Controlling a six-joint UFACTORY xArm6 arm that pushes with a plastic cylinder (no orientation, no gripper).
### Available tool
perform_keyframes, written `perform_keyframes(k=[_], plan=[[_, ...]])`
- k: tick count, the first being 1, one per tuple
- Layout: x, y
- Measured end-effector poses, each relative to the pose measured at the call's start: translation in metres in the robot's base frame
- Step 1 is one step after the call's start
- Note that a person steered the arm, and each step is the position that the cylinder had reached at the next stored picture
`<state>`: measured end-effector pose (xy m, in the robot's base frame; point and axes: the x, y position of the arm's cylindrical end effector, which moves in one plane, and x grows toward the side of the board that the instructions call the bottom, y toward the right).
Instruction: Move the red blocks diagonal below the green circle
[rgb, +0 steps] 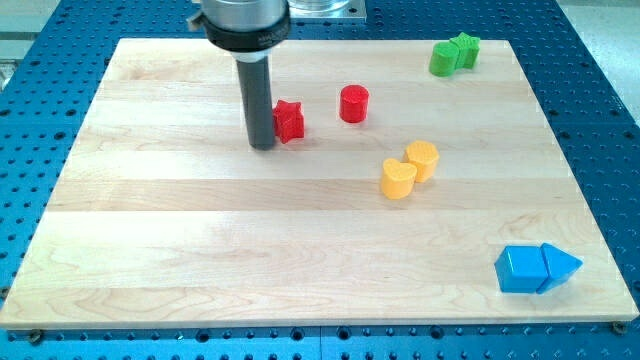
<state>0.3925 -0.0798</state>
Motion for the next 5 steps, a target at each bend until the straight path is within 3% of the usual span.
perform_keyframes(k=[1,3,4,5], plan=[[-0.008,0.009],[-0.042,0.167],[-0.071,0.201],[-0.067,0.166]])
